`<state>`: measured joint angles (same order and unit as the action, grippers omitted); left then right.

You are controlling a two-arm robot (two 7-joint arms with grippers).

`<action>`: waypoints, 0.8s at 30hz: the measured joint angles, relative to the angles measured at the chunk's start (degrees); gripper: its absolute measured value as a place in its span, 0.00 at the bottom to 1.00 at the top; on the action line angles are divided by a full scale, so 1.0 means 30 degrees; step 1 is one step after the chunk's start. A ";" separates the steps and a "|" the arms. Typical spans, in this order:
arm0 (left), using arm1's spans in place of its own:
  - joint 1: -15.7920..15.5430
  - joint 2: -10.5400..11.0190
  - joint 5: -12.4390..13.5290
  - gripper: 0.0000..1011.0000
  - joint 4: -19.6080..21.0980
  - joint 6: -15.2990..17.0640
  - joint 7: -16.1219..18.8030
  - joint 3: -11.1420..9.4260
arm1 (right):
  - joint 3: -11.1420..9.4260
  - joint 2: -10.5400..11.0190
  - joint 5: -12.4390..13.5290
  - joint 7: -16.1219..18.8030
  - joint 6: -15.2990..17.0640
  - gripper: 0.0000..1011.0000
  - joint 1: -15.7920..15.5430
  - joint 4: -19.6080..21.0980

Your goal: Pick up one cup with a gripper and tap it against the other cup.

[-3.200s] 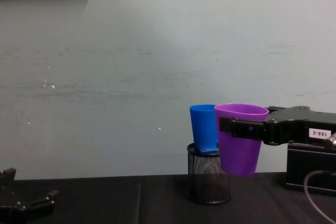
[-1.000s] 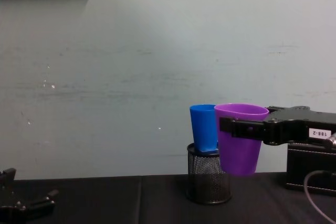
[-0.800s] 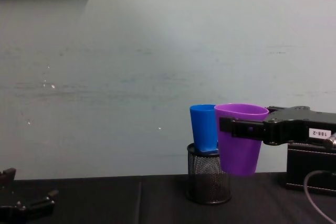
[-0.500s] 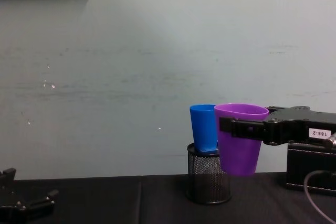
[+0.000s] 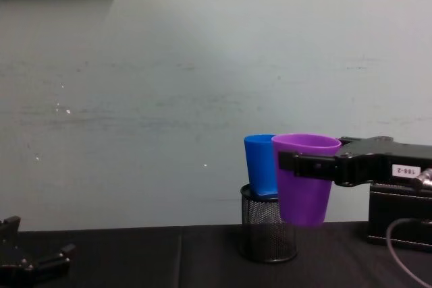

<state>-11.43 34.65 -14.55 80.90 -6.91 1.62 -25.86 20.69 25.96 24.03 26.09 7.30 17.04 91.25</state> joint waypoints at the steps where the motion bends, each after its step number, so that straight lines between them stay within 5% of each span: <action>1: 0.0000 0.0000 -0.0001 0.99 0.0000 0.0000 0.0001 -0.0001 | 0.0135 -0.0028 0.0041 0.0054 0.0103 0.73 0.0241 -0.0297; 9: 0.0000 -0.0002 -0.0001 0.99 0.0000 0.0000 0.0001 -0.0001 | 0.0590 -0.0465 0.0353 0.0058 0.0641 0.73 0.1515 -0.2056; 24: 0.0000 -0.0001 0.0000 0.99 0.0000 0.0000 0.0001 0.0000 | 0.1359 -0.1684 -0.0017 0.0295 0.0039 0.73 0.4525 -0.5323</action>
<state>-11.43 34.65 -14.55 80.90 -6.91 1.62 -25.86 24.77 20.91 23.98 26.97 7.42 30.62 75.28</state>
